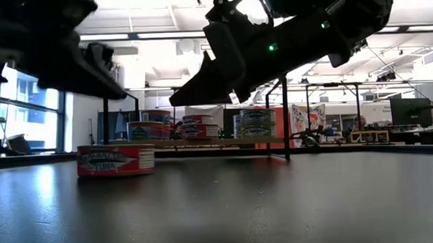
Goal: Stack canned seafood by type on shelf
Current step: Stack the red tuna can on top of the other red tuna can on the shelf
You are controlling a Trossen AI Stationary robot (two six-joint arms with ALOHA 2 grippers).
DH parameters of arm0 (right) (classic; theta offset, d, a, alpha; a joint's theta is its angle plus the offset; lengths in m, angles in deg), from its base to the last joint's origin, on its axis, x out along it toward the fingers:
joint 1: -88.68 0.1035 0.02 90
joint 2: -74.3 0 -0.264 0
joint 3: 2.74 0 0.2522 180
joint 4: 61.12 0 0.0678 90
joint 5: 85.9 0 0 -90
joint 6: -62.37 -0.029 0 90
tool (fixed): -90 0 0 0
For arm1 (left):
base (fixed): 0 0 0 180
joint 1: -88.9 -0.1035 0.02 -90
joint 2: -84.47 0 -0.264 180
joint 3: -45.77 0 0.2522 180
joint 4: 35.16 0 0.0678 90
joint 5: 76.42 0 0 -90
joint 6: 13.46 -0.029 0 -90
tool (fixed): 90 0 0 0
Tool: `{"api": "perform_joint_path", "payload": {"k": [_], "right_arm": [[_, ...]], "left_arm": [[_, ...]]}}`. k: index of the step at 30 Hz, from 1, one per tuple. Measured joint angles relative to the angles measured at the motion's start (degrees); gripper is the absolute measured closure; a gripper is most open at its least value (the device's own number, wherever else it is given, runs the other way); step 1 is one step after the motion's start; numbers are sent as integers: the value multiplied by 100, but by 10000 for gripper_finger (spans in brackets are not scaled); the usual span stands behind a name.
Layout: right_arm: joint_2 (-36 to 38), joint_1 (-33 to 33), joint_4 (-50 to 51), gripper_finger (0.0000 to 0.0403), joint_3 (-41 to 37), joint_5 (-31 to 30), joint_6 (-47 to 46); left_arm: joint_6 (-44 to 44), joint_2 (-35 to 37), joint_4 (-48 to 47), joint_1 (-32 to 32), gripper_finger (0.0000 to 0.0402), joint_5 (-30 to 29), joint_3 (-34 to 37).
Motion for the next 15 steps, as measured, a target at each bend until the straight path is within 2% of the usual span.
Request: {"api": "perform_joint_path", "payload": {"k": [3,6,9,12,15], "right_arm": [[0,0,104,389,0,3,-126],[0,0,144,389,0,3,-165],[0,0,153,389,0,3,-165],[0,0,153,389,0,3,-165],[0,0,153,389,0,3,-165]], "left_arm": [[-241,1,112,7,351,241,-102],[-420,-151,23,11,346,897,-80],[-635,-408,89,11,323,1408,-85],[-866,-807,67,11,288,1345,-82],[-1031,-1207,180,11,258,920,-91]]}}
